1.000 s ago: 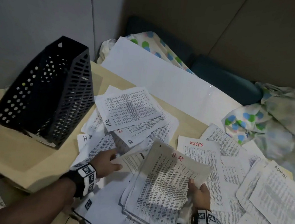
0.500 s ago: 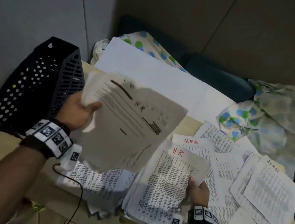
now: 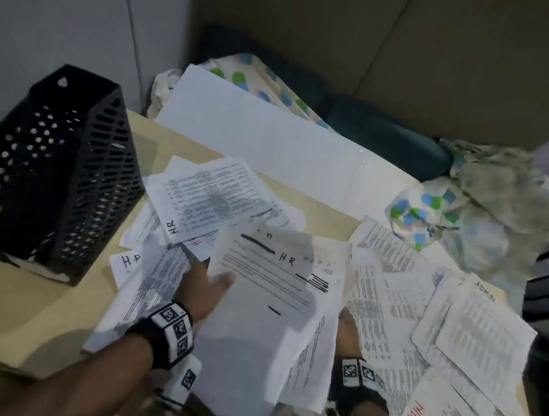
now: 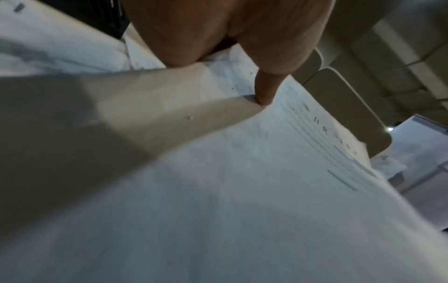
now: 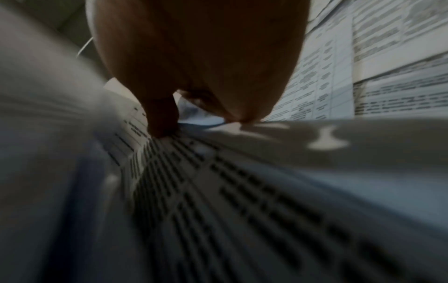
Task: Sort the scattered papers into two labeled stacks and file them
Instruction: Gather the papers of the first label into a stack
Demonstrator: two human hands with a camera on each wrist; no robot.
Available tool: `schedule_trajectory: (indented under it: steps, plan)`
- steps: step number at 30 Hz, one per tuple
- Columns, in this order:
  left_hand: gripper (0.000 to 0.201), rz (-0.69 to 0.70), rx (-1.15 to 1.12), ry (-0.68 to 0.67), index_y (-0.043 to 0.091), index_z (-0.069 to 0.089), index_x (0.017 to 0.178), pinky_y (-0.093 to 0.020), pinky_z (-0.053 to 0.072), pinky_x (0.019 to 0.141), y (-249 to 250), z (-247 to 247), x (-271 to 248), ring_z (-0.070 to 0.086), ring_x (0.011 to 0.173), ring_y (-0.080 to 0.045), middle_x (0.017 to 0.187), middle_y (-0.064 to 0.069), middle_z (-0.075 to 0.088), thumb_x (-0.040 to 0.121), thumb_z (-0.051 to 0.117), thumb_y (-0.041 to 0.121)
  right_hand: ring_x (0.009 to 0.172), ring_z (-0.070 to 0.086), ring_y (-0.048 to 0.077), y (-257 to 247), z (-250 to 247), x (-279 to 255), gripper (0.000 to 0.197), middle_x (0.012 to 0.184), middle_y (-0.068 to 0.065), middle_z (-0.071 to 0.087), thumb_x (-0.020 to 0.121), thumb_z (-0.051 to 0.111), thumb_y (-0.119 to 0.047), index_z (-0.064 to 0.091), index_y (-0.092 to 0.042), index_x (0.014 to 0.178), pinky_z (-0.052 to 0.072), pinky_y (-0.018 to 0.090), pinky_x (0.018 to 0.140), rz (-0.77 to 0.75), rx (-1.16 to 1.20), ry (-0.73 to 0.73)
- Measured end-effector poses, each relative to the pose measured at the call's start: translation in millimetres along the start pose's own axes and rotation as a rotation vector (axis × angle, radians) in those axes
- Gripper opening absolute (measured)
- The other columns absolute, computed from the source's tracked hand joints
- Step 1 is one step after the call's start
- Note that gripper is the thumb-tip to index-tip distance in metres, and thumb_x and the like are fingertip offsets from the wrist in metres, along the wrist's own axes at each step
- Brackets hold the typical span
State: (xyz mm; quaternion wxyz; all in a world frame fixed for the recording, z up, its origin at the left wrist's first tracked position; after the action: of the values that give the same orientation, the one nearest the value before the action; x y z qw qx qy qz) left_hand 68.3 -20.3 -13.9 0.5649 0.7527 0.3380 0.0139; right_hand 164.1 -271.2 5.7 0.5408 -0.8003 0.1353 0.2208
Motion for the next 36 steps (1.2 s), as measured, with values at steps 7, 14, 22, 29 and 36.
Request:
schedule_trajectory:
  steps: [7,14,22,29,36]
  plan:
    - [0.047,-0.019,-0.094,-0.088,0.027,0.039,0.127,-0.028,0.038,0.094,-17,9,-2,0.055,0.105,-0.015,0.117,0.006,0.057,0.088,0.062,0.012,0.05,0.061,0.012,7,15,-15,0.023,0.064,0.003,0.065,0.093,0.051,-0.005,0.065,-0.01,0.076,0.045,0.015,0.04,0.066,0.038,-0.173]
    - [0.067,-0.024,-0.01,-0.203,0.026,0.029,0.14,-0.035,0.044,0.1,-32,12,-3,0.057,0.117,-0.02,0.123,0.004,0.062,0.085,0.063,0.01,0.119,0.055,0.024,16,22,-3,0.065,0.129,-0.002,0.057,0.083,0.045,-0.069,0.046,-0.025,0.131,0.046,0.048,0.099,-0.072,-0.013,-0.09]
    - [0.078,0.133,-0.207,-0.022,0.038,0.028,0.14,-0.029,0.038,0.099,-13,-6,14,0.041,0.123,-0.01,0.137,0.012,0.038,0.082,0.07,0.009,0.109,0.056,0.021,25,34,11,0.041,0.119,0.002,0.059,0.088,0.056,-0.015,0.049,-0.012,0.128,0.047,0.04,0.093,-0.314,-0.474,-0.202]
    - [0.017,0.217,-0.008,-0.081,0.025,0.065,0.094,-0.004,0.038,0.077,-1,-5,29,0.057,0.095,-0.002,0.103,0.007,0.064,0.084,0.068,0.011,0.106,0.058,0.023,18,40,18,0.037,0.11,0.0,0.061,0.096,0.05,-0.034,0.054,-0.006,0.12,0.042,0.029,0.088,-0.253,-0.403,-0.102]
    - [0.011,0.157,-0.053,0.101,0.021,0.065,0.077,-0.006,0.044,0.062,-14,1,27,0.063,0.078,-0.006,0.081,0.008,0.067,0.079,0.074,0.016,0.099,0.061,0.015,17,40,32,0.037,0.115,-0.005,0.061,0.098,0.048,-0.023,0.042,-0.021,0.135,0.052,0.032,0.086,-0.362,-0.341,-0.132]
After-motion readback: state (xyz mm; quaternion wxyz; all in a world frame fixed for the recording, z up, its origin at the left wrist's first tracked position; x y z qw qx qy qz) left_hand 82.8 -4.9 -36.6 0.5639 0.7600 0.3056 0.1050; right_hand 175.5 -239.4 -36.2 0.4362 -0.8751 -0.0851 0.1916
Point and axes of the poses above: each hand's wrist, its own x-axis towards the middle knuckle, its own z-axis out of the palm, y = z × x, the point moved 1 cm from there along x, towards the middle knuckle
